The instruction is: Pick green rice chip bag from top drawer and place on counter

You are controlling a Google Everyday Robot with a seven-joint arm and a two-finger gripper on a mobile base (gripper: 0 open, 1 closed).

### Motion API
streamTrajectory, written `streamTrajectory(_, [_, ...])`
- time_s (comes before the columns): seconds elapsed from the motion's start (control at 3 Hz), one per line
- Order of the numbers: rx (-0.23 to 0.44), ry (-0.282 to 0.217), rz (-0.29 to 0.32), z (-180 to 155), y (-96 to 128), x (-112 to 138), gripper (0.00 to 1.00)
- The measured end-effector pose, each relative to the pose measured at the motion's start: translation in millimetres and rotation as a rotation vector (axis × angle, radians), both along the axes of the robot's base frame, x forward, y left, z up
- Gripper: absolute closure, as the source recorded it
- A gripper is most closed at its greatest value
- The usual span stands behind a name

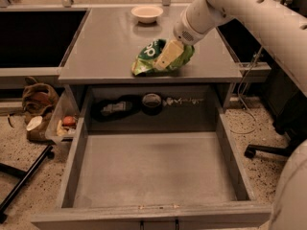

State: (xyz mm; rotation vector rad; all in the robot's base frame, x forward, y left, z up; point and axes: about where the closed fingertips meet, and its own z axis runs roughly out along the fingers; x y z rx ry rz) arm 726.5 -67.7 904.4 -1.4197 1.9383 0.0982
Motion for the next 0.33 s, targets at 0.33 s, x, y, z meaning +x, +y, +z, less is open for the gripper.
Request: streamTrajectory(0.33, [0.0, 0.0, 0.0, 0.0, 0.0, 0.0, 0.0])
